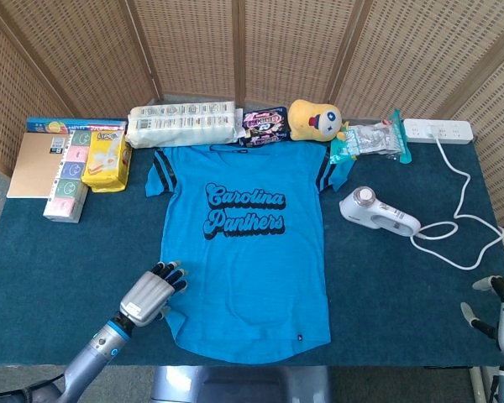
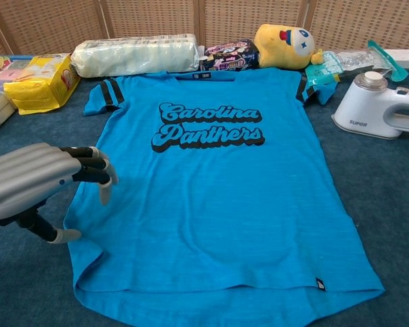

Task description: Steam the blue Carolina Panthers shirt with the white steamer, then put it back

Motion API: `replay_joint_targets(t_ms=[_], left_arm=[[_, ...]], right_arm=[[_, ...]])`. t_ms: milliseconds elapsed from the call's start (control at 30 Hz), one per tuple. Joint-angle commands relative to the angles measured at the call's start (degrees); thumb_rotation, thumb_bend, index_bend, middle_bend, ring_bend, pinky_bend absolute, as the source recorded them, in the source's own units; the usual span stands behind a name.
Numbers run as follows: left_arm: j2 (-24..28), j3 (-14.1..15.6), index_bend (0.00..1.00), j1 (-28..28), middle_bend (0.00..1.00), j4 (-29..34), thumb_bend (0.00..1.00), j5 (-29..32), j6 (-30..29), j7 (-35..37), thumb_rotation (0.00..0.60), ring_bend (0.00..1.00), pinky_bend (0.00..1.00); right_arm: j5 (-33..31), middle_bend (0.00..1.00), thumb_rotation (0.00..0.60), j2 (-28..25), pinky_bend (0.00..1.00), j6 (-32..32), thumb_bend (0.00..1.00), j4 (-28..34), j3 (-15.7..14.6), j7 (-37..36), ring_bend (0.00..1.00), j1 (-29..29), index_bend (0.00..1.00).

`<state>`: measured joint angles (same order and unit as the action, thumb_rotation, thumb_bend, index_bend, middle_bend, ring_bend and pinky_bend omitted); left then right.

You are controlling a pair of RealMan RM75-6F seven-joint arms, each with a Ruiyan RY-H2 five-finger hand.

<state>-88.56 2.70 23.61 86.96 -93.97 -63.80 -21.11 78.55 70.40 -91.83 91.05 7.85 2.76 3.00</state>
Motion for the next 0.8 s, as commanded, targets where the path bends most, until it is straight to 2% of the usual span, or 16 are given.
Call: replay_joint_targets(t_ms=[33,100,200,567,800], left_arm=[[3.58,1.24,0.38,0.03,0.27,3.75,0.17,0.55,1.04,-0.26,0.422,0.16,0.23],[4.73,1.85,0.37,-0.02,0.26,5.0,0.17,0.35,1.15,-0.58,0.39,0.15,0.23],[6.1,2.76,0.35,-0.11,0.26,6.82,0.17,0.29,1.52,-1.22,0.379,0.15,0.23],[8.37,4.0,0.35,0.62,0.26,9.95,0.18,0.61,3.53,-4.16,0.389,0.15,0.23],[8.83,4.03,0.35,0.95,0.25,9.65,0.25,2.32,5.03,-5.82,0.399,0.14,0.23]], right_arm=[[0.04,0.46,0.6,0.06,0.43,0.11,0.26,0.03,0.04,0.09,0.45,-0.11,0.46],[0.11,0.46,0.6,0.1,0.43,0.16,0.26,0.09,0.09,0.18,0.45,-0.21,0.46],[0.2,0.46,0.6,0.14,0.43,0.24,0.26,0.23,0.12,0.37,0.45,-0.32,0.46],[0.07,0.46,0.6,0.03,0.43,-0.24,0.26,0.31,0.15,-0.03,0.45,0.1,0.46],[0.24,0.46,0.6,0.15,0.43,-0.32,0.26,0.09,0.14,-0.35,0.45,0.15,0.46]])
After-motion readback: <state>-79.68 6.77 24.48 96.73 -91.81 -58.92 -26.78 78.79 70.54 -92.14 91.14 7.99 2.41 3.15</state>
